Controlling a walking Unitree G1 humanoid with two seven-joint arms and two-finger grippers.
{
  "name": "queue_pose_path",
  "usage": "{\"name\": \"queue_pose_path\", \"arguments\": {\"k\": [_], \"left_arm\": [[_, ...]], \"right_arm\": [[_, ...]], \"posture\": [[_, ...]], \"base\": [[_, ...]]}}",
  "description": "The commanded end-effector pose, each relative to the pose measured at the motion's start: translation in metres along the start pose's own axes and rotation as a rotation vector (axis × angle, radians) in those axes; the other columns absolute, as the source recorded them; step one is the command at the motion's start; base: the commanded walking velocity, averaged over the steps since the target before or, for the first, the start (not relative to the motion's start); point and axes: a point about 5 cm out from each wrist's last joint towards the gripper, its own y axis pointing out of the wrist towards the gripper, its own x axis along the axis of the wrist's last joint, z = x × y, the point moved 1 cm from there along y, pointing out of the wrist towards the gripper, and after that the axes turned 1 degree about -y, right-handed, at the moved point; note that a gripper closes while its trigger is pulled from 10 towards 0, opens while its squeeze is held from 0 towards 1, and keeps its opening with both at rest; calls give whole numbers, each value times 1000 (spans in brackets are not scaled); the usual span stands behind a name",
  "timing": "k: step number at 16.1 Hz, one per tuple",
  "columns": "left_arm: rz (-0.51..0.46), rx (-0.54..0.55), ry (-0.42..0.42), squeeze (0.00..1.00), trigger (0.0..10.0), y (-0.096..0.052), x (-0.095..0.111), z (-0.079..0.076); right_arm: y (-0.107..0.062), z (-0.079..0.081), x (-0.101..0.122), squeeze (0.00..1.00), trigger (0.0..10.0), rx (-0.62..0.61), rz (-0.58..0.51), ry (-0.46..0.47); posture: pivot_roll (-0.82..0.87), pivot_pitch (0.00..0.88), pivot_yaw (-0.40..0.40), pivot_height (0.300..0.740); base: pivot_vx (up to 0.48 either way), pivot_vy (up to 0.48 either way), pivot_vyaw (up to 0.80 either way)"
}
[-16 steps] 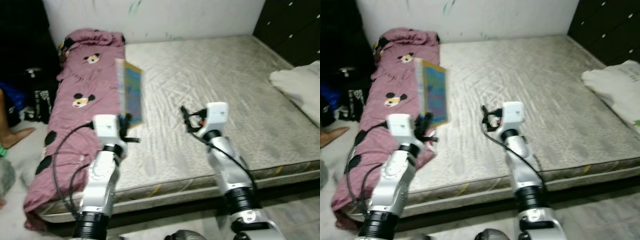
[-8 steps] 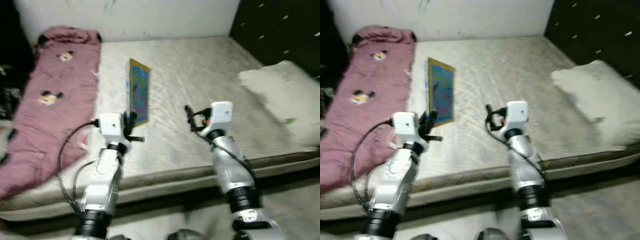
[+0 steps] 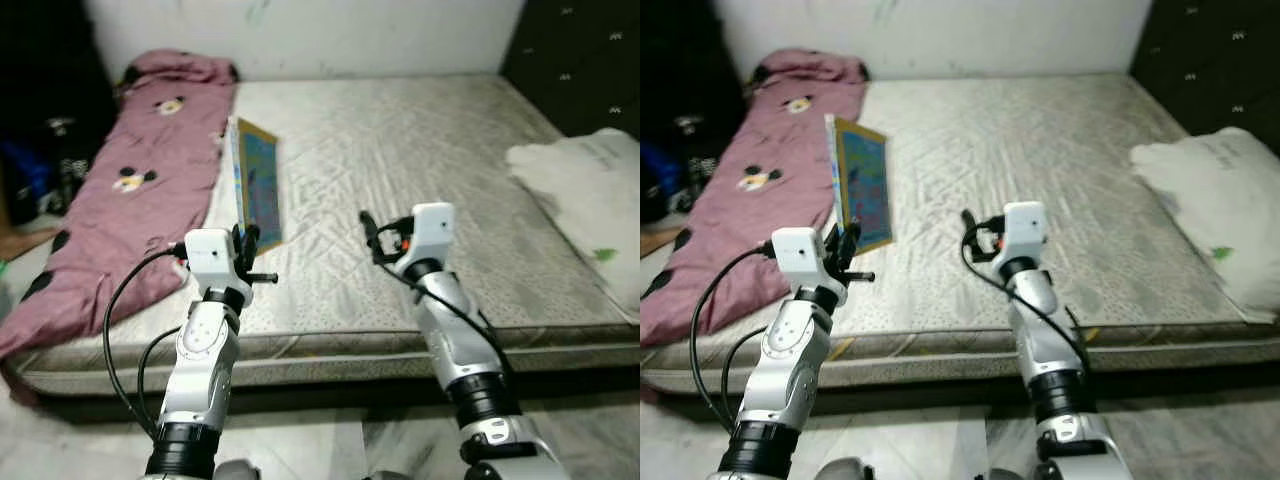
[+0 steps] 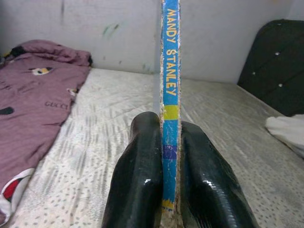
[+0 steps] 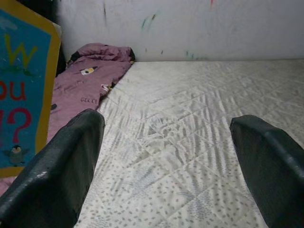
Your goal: Clean up the room
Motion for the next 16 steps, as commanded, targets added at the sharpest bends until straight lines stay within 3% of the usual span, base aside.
{"name": "queue_pose_path", "arguments": {"k": [1, 5, 16], "left_arm": [[-51, -14, 8, 0, 10000, 4, 12, -1], [-63, -24, 8, 0, 10000, 4, 14, -1], [-61, -37, 8, 0, 10000, 4, 13, -2]], "right_arm": [[1, 1, 2, 0, 10000, 2, -5, 1], [1, 2, 2, 0, 10000, 2, -4, 3], [1, 1, 2, 0, 10000, 0, -7, -1]], "posture": [[-123, 1, -1, 740], [-121, 1, 1, 740], [-124, 2, 2, 740]], "base": [[0, 0, 0], [0, 0, 0], [335, 0, 0]]}}
